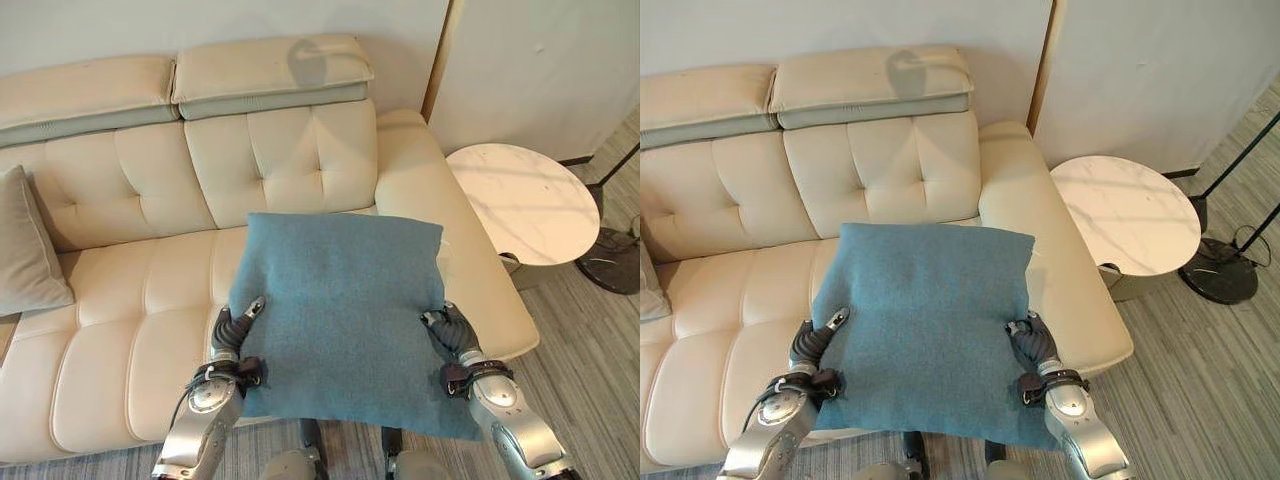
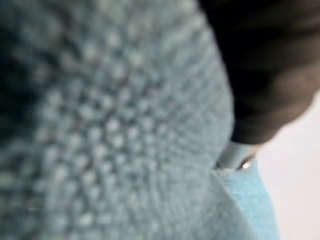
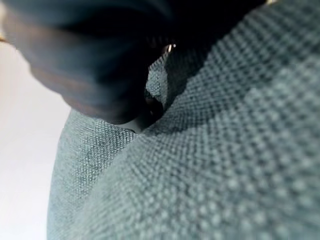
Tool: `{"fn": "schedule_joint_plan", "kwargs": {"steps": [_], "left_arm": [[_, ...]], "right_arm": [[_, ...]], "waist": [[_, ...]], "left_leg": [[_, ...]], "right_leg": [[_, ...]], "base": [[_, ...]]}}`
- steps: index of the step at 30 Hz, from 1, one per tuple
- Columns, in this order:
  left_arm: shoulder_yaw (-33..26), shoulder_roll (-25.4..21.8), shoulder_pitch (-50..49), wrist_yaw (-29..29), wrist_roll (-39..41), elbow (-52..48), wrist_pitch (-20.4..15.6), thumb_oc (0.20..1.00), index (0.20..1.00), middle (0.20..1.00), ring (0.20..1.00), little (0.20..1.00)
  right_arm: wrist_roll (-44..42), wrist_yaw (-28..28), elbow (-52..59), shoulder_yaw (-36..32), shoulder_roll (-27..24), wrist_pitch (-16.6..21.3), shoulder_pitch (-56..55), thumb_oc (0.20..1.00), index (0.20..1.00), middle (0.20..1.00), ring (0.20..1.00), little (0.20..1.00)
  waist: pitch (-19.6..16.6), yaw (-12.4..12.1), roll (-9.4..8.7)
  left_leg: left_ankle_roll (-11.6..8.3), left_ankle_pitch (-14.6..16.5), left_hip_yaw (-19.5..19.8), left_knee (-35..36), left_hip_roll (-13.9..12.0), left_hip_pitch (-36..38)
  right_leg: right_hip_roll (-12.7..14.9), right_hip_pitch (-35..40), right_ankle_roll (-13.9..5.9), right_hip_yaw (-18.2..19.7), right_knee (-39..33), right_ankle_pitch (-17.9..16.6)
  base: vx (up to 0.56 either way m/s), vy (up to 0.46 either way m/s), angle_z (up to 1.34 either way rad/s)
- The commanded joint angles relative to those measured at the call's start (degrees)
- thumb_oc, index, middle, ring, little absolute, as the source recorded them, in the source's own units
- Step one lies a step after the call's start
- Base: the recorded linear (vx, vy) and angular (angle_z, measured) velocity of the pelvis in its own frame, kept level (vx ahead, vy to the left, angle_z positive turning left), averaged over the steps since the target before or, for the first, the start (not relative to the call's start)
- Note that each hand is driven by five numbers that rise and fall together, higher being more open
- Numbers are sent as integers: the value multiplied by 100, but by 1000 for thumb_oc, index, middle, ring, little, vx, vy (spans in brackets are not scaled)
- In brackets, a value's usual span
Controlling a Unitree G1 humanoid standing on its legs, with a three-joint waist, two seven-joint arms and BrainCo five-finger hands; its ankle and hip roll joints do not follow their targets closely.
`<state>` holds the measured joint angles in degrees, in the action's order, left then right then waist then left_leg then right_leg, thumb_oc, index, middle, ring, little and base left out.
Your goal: Pick up all the scattered cushions and arrange them neatly on the sofa.
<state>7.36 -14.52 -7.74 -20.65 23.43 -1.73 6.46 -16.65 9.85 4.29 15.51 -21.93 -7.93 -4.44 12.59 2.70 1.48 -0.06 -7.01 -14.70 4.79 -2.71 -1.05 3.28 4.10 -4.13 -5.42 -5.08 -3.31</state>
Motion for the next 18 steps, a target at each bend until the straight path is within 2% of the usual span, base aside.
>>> {"fn": "schedule_joint_plan", "kwargs": {"steps": [1, 4, 5, 8, 12, 16, 17, 18], "left_arm": [[240, -157, 747, -119, -352, -70, -585, 200, 200, 200, 200, 200], [413, -130, 1133, -347, -331, 108, -642, 200, 200, 200, 200, 200], [671, -89, 1832, -681, -387, 368, -767, 200, 200, 200, 200, 200], [1024, -232, 3359, -1222, -369, 1088, -973, 200, 200, 200, 200, 200], [1632, -694, 5852, -1529, -330, 2525, -1109, 200, 200, 200, 200, 200], [2210, -1259, 7915, -1599, -309, 3645, -1184, 200, 200, 200, 200, 200], [2437, -1376, 8484, -1685, -375, 3950, -1158, 200, 200, 200, 200, 200], [2982, -1632, 9426, -1761, -583, 4552, -1036, 200, 200, 200, 200, 200]], "right_arm": [[74, 70, 196, 278, 396, 637, 805, 200, 200, 200, 200, 200], [72, 337, 34, 497, 476, 686, 1276, 200, 200, 200, 200, 200], [124, 739, -230, 746, 549, 784, 2057, 200, 200, 200, 200, 200], [74, 1394, -1011, 964, 522, 841, 3645, 200, 200, 200, 200, 200], [-186, 2076, -2541, 938, 288, 962, 6025, 200, 200, 200, 200, 200], [-238, 2423, -3543, 1214, -286, 1090, 7816, 200, 200, 200, 200, 200], [-233, 2523, -3797, 1335, -463, 1131, 8267, 200, 200, 200, 200, 200], [-380, 2713, -4149, 1710, -781, 1337, 8946, 200, 200, 200, 200, 200]], "waist": [[-461, -94, -151], [-396, -92, -128], [-140, -115, -105], [284, -161, -138], [493, -185, -143], [660, -123, -131], [662, -105, -116], [705, -54, -102]], "left_leg": [[-4, 910, 597, 21, 282, 388], [12, 905, 702, 21, 297, 282], [42, 847, 794, -93, 326, -59], [50, 954, 878, -903, 352, -1115], [-9, 956, 948, -1465, 348, -2234], [-72, 963, 989, -2033, 308, -3339], [-86, 961, 1000, -2132, 311, -3626], [-118, 959, 1021, -2320, 299, -4085]], "right_leg": [[-50, -533, -140, -162, 8, 392], [-29, -561, -100, -213, 9, 404], [27, -942, -49, -222, 280, 465], [131, -1833, 31, -237, 839, 457], [189, -2846, 44, -221, 1337, 471], [264, -3867, 6, -211, 1785, 494], [264, -4150, -10, -203, 1901, 494], [300, -4602, -34, -177, 2091, 502]], "base": [[147, -19, 40], [-7, -2, 39], [-213, 2, 28], [-297, -8, 33], [-100, -10, 14], [-27, 1, 15], [-7, 14, 12], [16, 6, 11]]}}
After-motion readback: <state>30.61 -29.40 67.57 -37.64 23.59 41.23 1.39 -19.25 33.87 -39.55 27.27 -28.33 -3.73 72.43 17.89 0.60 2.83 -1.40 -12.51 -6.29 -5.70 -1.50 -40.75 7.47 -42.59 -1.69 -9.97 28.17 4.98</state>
